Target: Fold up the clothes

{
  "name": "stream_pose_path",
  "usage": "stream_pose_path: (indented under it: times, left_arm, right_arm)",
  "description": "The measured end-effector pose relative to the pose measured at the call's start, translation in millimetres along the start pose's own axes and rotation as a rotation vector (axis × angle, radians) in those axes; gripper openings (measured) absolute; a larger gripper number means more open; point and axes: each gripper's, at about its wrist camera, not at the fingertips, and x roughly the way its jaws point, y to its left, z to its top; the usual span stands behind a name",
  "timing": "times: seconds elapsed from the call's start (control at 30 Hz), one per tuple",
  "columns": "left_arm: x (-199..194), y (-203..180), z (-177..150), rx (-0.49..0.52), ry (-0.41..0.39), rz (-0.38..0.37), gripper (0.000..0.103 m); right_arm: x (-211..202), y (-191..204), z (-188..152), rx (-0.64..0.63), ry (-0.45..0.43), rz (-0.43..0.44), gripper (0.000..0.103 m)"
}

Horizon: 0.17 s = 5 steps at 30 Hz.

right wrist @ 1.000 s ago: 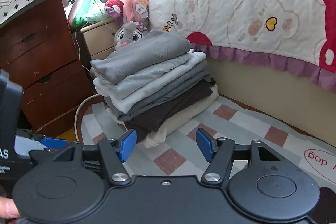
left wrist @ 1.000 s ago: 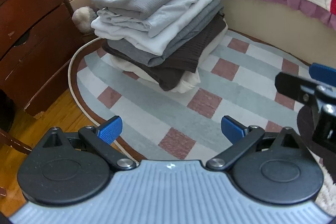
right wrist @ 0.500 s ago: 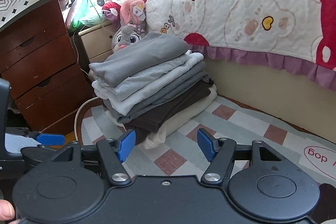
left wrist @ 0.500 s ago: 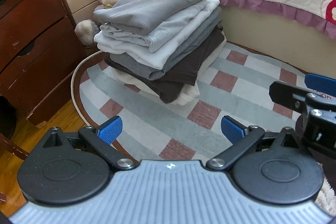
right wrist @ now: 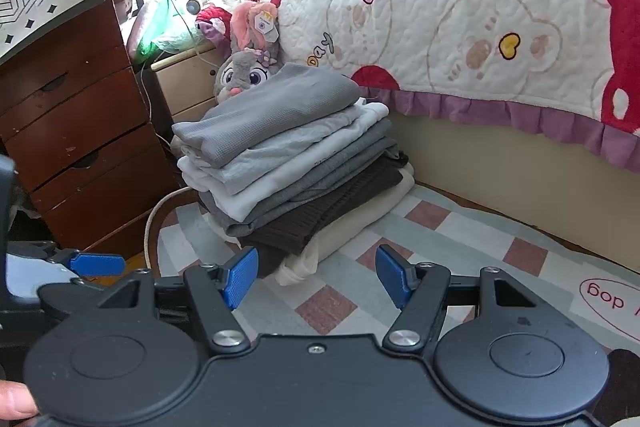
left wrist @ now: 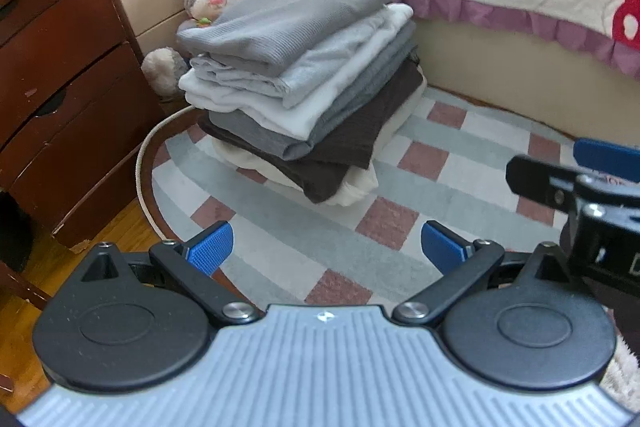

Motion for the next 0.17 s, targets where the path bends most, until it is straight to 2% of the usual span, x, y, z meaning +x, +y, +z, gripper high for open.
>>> stream_pose_path:
  times: [0.17]
  left_arm:
    - [-0.1,4.7,1.6,-0.005,0.008,0.009,0.102]
  right_arm:
    - [-1.7,1.5,-0.1,-0.002,-0.004,-0.001,0.070]
